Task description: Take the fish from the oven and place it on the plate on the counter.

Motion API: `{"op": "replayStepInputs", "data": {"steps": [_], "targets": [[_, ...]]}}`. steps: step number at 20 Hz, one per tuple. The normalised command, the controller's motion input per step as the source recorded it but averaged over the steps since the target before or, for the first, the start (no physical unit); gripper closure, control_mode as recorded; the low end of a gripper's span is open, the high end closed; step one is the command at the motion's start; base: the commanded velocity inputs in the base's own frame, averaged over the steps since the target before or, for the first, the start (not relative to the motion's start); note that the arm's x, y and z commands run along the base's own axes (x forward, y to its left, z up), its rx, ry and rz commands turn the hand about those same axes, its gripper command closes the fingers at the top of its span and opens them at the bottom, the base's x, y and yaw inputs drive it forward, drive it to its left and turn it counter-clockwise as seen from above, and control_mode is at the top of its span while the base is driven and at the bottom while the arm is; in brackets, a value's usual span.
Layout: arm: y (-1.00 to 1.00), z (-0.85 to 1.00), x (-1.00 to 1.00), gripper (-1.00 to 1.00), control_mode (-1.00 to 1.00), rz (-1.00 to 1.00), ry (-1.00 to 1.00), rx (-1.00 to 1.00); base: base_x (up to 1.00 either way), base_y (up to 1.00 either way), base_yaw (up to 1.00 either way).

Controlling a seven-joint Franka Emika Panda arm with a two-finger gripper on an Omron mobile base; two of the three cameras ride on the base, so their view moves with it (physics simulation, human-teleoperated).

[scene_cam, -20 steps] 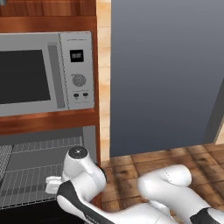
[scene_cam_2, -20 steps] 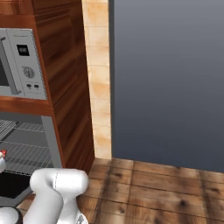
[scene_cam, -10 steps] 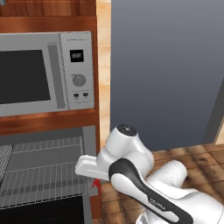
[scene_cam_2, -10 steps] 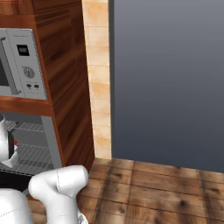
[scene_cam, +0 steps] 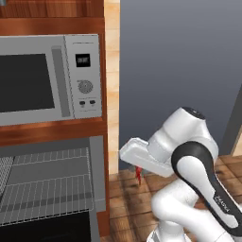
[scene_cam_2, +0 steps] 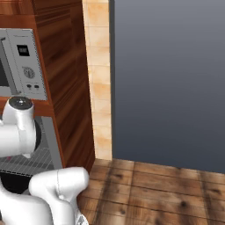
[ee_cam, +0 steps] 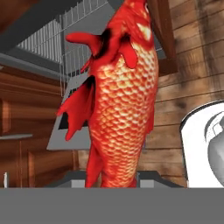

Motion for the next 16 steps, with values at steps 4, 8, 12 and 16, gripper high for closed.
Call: {"op": "replayStepInputs", "data": {"steps": [4, 8, 12, 16], "targets": [[-0.87, 1.0, 0.0, 1.0, -1.0, 0.0, 0.0, 0.0, 0.0, 0.0, 0.0], [-0.81, 0.78, 0.0, 1.0, -1.0, 0.0, 0.0, 0.0, 0.0, 0.0, 0.0], [-0.76, 0.33, -0.05, 1.0, -1.0, 0.0, 0.0, -0.11, 0.0, 0.0, 0.0], [-0.66, 0.27, -0.24, 1.0, -1.0, 0.0, 0.0, -0.18, 0.0, 0.0, 0.0]]}}
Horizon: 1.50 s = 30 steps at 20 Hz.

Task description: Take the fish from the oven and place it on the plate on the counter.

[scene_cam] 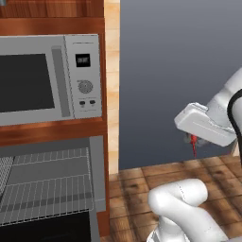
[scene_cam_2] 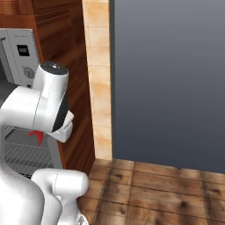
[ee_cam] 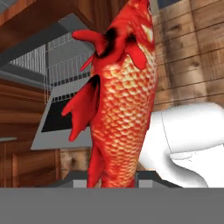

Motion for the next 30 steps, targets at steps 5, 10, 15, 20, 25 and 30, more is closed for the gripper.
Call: {"op": "replayStepInputs", "data": {"steps": [5, 10, 15, 20, 25, 30], "targets": [[-0.38, 0.19, -0.22, 1.0, -1.0, 0.0, 0.0, -0.26, 0.0, 0.0, 0.0], [-0.2, 0.14, 0.0, 1.0, -1.0, 0.03, 0.0, -0.32, 0.0, 0.0, 0.0], [-0.04, 0.26, -0.17, 1.0, -1.0, 0.05, 0.0, -0.2, 0.0, 0.0, 0.0], [0.01, 0.07, -0.23, 1.0, -1.0, 0.04, -0.01, -0.03, 0.0, 0.0, 0.0], [0.0, 0.0, 0.0, 1.0, -1.0, 0.0, 0.0, 0.0, 0.0, 0.0, 0.0], [-0.04, 0.0, 0.0, 1.0, -1.0, 0.0, 0.0, 0.0, 0.0, 0.0, 0.0]]}}
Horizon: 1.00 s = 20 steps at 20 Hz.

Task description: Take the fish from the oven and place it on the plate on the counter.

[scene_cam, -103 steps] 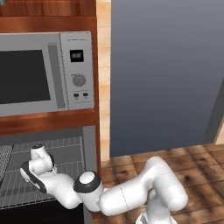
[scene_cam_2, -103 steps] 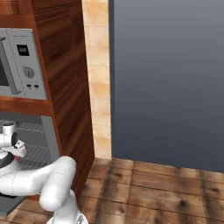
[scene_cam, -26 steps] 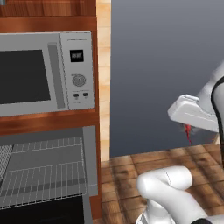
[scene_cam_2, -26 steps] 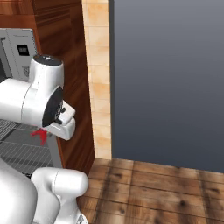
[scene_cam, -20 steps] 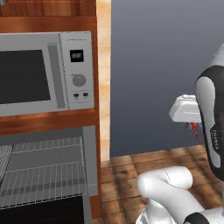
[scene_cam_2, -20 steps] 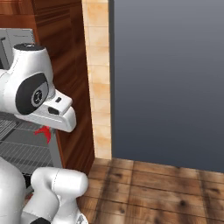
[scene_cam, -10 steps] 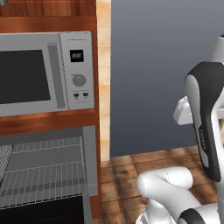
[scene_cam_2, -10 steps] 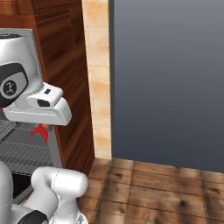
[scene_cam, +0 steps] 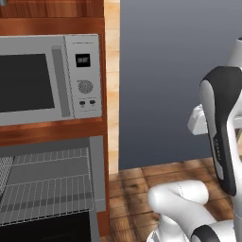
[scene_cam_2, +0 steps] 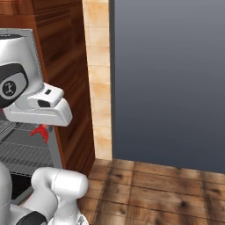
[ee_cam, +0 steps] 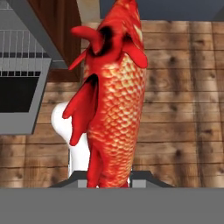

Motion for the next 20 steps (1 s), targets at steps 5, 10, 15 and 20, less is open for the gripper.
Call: {"op": "replayStepInputs", "data": {"steps": [5, 10, 15, 20], "targets": [[-0.18, 0.0, -0.21, 1.0, -1.0, 0.02, -0.01, 0.0, 0.0, 0.0, 0.0], [0.0, 0.0, 0.0, 1.0, 1.0, 0.0, 0.0, 0.0, -0.53, -0.29, 0.07], [0.0, 0.0, 0.0, 1.0, 1.0, 0.0, 0.0, 0.0, -0.72, -0.1, 0.18], [0.0, 0.0, 0.0, 1.0, 1.0, 0.0, 0.0, 0.0, -0.8, 0.0, 0.39]]}}
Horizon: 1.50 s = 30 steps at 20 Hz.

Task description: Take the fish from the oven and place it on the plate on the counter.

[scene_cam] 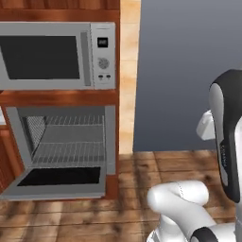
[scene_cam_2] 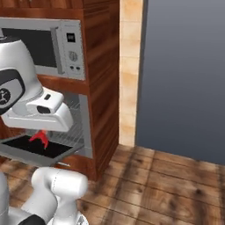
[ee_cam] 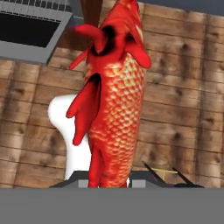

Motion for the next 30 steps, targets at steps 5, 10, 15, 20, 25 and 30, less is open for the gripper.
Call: {"op": "replayStepInputs", "data": {"steps": [5, 10, 15, 20, 25, 30], "targets": [[0.0, 0.0, 0.0, 1.0, 1.0, 0.0, 0.0, 0.0, -0.44, 0.16, 0.48], [0.0, 0.0, 0.0, 1.0, 1.0, 0.0, 0.0, 0.0, 0.05, 0.28, 0.64], [0.0, 0.0, 0.0, 1.0, 1.0, 0.0, 0.0, 0.0, 0.59, 0.4, 0.72], [0.0, 0.0, 0.0, 1.0, 1.0, 0.0, 0.0, 0.0, 0.79, 0.71, 0.47], [0.0, 0.0, 0.0, 1.0, 1.0, 0.0, 0.0, 0.0, 1.0, 0.68, 0.16], [0.0, 0.0, 0.0, 1.0, 1.0, 0.0, 0.0, 0.0, 1.0, 0.36, -0.02]]}}
